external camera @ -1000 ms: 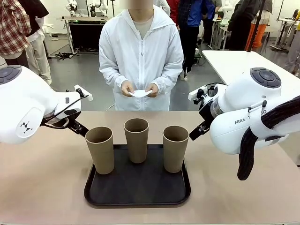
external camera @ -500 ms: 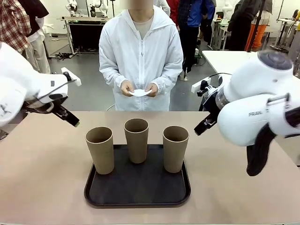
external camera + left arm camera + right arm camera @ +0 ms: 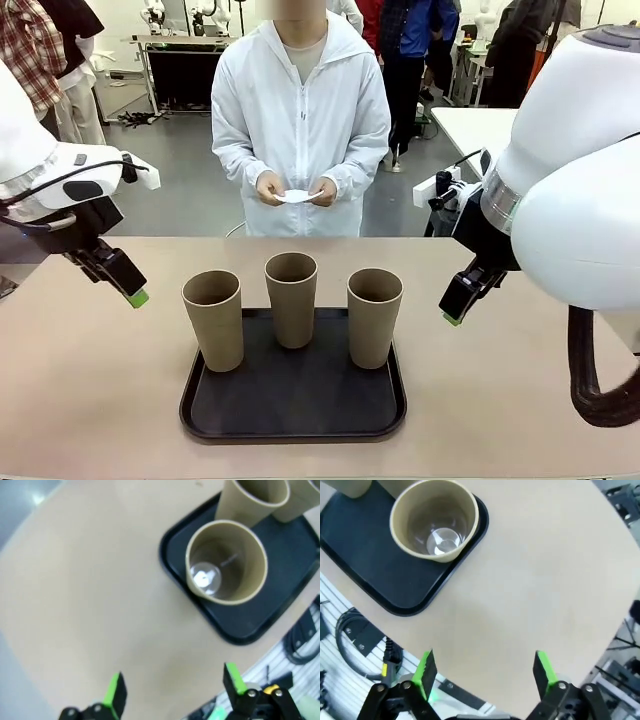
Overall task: Place coasters on the table and set cups on them.
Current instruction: Pick up one Reusable plastic cup and place it on a coaster set by the human.
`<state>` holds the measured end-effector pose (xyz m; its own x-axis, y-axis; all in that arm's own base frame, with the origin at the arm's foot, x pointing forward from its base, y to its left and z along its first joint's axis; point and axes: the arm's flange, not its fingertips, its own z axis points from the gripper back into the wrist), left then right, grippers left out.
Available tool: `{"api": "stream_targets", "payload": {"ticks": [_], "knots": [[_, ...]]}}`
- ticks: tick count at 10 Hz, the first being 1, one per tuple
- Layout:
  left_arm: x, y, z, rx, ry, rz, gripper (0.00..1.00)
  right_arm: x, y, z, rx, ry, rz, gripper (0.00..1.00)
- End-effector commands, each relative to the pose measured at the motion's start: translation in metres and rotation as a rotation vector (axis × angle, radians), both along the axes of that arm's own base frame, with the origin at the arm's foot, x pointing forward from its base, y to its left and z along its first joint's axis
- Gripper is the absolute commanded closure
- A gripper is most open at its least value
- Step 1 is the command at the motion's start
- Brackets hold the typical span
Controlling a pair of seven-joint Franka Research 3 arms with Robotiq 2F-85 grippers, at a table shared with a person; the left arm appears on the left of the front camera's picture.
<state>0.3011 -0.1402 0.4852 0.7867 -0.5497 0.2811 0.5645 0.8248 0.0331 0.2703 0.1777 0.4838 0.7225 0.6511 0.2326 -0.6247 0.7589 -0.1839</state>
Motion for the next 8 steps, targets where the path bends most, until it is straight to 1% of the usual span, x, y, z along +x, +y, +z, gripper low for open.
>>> {"api": "stream_targets", "payload": {"ticks": [1,2,3,4,5,6,7,8], "knots": [[0.008,-0.002,-0.005,-0.009,-0.009,-0.026,0.00,0.011,-0.001,-0.007,0.013,0.008,0.002,0.00],[0.000,0.000,0.000,0.000,0.000,0.000,0.00,0.000,0.000,0.000,0.000,0.000,0.000,0.00],[0.016,0.019,-0.015,-0.162,0.020,-0.065,0.00,0.022,-0.017,-0.017,0.380,0.163,0.063,0.00],[0.021,0.035,-0.027,-0.378,0.064,-0.113,0.00,0.031,-0.052,-0.023,0.662,0.225,0.019,0.00],[0.025,0.053,-0.021,-0.599,0.077,-0.120,0.00,0.032,-0.089,-0.020,0.936,0.272,0.001,0.00],[0.025,0.075,-0.010,-0.797,0.068,-0.126,0.00,0.035,-0.123,-0.017,1.133,0.279,0.000,0.00],[0.028,0.110,0.001,-1.034,0.127,-0.156,0.00,0.032,-0.152,-0.021,1.269,0.326,-0.014,0.00],[0.026,0.143,-0.007,-1.142,0.158,-0.104,0.00,0.027,-0.179,-0.027,1.310,0.391,-0.055,0.00]]}}
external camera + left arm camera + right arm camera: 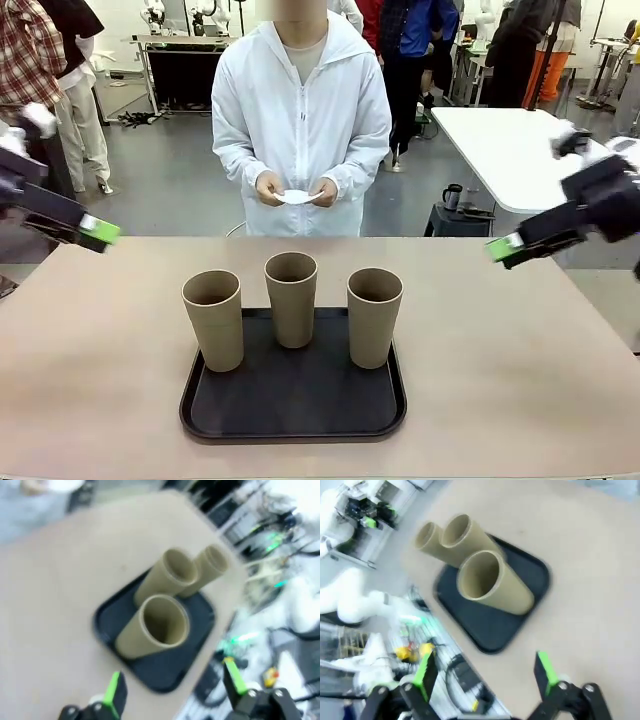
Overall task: Place coasters on the table and set cups on them.
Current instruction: Pick up one Reusable plastic cup and place it on a coaster set by the human.
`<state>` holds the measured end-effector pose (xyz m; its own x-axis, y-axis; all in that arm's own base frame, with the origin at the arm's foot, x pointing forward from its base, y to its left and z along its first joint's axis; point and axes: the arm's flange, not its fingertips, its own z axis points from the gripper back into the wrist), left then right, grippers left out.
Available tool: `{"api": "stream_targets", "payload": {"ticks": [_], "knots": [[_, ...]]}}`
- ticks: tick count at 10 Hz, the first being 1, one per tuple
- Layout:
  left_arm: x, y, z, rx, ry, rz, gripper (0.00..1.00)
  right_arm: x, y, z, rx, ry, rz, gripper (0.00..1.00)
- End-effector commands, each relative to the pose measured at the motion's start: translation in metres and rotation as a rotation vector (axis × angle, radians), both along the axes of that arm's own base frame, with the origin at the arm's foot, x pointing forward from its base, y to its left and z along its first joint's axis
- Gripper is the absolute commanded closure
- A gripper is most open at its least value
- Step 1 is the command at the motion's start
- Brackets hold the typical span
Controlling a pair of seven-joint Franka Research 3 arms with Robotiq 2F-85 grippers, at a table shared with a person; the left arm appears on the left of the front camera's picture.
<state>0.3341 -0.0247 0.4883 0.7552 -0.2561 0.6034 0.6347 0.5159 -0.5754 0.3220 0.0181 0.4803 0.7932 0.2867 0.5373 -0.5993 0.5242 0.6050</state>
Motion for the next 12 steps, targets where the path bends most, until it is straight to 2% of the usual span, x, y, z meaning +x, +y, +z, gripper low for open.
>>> {"api": "stream_targets", "payload": {"ticks": [1,3,4,7,10,11,12], "knots": [[-0.007,0.058,-0.011,-0.351,0.192,-0.008,0.00,-0.028,-0.041,-0.032,0.398,0.240,-0.042,0.00],[-0.010,0.115,-0.014,-0.389,0.282,0.087,0.00,-0.044,-0.082,-0.042,0.438,0.261,-0.089,0.00],[-0.016,0.129,-0.012,-0.401,0.293,0.124,0.00,-0.052,-0.097,-0.045,0.453,0.261,-0.116,0.00],[-0.028,0.135,-0.009,-0.330,0.337,0.199,0.00,-0.066,-0.122,-0.052,0.454,0.286,-0.191,0.00],[-0.020,0.134,-0.004,-0.261,0.341,0.234,0.00,-0.061,-0.122,-0.053,0.485,0.257,-0.173,0.00],[-0.021,0.139,-0.015,-0.298,0.343,0.192,0.00,-0.056,-0.141,-0.049,0.442,0.308,-0.207,0.00],[-0.021,0.139,-0.015,-0.298,0.343,0.192,0.00,-0.056,-0.141,-0.049,0.442,0.308,-0.207,0.00]]}}
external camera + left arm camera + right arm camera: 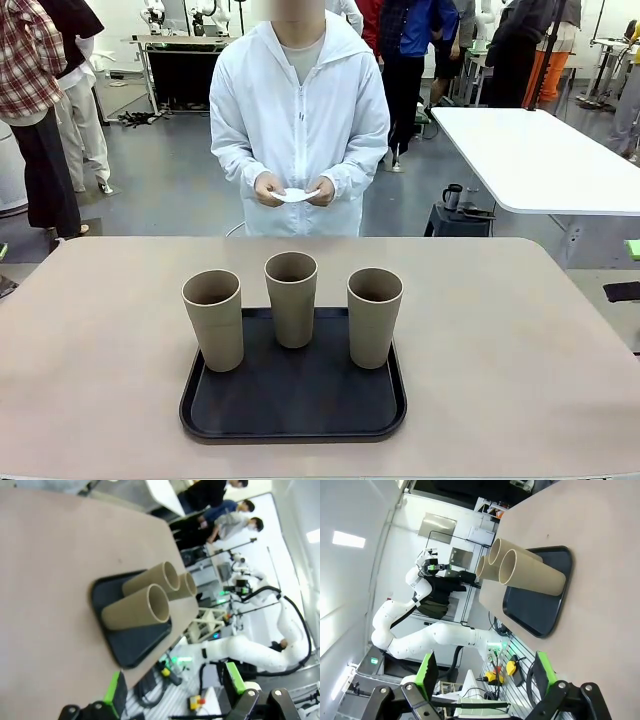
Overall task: Place coasters on the table and set cups on them.
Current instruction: Pick up one Reusable plastic cup and place it on a coaster set by the human.
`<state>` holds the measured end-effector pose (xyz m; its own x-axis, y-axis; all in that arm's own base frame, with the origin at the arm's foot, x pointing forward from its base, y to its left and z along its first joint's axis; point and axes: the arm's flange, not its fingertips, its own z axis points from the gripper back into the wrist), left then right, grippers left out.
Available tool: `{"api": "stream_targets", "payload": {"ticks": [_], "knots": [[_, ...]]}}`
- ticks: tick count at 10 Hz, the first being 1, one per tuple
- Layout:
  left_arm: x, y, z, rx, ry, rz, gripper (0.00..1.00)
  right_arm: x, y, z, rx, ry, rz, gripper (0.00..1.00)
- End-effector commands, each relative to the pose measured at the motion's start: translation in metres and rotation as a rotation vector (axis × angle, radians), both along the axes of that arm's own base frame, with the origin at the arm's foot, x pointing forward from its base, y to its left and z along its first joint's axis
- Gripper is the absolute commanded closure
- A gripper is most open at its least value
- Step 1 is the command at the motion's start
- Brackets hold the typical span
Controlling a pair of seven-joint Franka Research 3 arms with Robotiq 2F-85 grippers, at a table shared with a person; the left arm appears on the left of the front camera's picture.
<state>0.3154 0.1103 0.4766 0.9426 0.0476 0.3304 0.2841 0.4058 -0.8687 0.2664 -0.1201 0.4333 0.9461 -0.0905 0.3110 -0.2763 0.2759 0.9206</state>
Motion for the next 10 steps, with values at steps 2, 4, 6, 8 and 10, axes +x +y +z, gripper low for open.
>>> {"api": "stream_targets", "payload": {"ticks": [2,4,6,8,10], "knots": [[-0.0019,0.0039,-0.0028,-0.021,-0.008,-0.002,0.00,-0.0009,-0.0028,-0.0022,0.007,0.005,0.002,0.00],[-0.0019,0.0039,-0.0028,-0.021,-0.008,-0.002,0.00,-0.0009,-0.0028,-0.0022,0.007,0.005,0.002,0.00],[-0.0019,0.0039,-0.0028,-0.021,-0.008,-0.002,0.00,-0.0009,-0.0028,-0.0022,0.007,0.005,0.002,0.00],[-0.0019,0.0039,-0.0028,-0.021,-0.008,-0.002,0.00,-0.0009,-0.0028,-0.0022,0.007,0.005,0.002,0.00],[-0.0019,0.0039,-0.0028,-0.021,-0.008,-0.002,0.00,-0.0009,-0.0028,-0.0022,0.007,0.005,0.002,0.00]]}}
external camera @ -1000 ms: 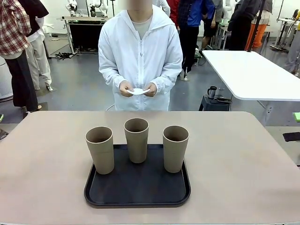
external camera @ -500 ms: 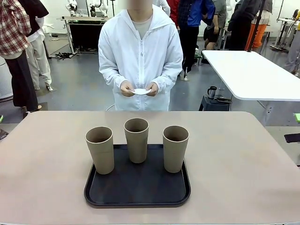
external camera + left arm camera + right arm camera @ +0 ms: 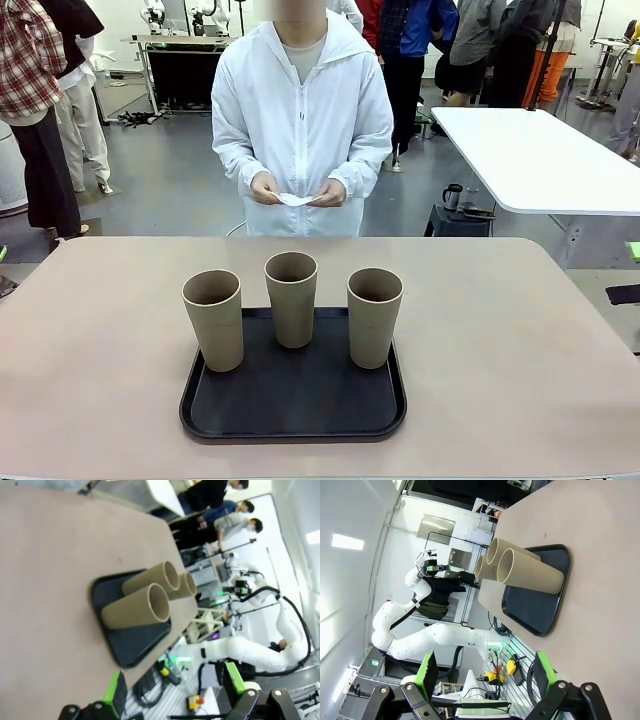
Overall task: Place coasters on the table and set cups on them.
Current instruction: Pick up one Reusable plastic cup and place it on a coaster set by the human.
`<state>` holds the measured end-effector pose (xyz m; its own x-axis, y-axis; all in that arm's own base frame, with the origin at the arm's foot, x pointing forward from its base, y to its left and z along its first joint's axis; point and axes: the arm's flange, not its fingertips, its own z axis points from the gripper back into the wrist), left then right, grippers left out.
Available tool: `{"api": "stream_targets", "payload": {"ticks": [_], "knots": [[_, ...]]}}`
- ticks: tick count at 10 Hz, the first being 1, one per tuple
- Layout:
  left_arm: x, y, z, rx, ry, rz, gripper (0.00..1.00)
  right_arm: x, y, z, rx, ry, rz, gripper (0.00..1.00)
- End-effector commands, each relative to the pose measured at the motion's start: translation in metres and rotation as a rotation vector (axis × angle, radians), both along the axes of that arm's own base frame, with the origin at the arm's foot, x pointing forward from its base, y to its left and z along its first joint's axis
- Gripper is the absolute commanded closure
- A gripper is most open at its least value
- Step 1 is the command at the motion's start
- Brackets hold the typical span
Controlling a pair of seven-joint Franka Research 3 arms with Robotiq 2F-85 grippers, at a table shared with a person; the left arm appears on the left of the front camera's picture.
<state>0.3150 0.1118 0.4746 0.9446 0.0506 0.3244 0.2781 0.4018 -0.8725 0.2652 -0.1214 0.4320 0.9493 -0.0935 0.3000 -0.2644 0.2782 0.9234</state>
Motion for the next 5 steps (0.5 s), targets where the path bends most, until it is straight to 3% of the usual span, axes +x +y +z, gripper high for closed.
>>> {"api": "stream_targets", "payload": {"ticks": [1,5], "knots": [[-0.0015,0.0023,-0.0009,-0.016,-0.014,-0.003,0.00,0.0004,-0.0015,-0.0008,0.008,-0.007,0.006,0.00],[-0.0015,0.0023,-0.0009,-0.016,-0.014,-0.003,0.00,0.0004,-0.0015,-0.0008,0.008,-0.007,0.006,0.00]]}}
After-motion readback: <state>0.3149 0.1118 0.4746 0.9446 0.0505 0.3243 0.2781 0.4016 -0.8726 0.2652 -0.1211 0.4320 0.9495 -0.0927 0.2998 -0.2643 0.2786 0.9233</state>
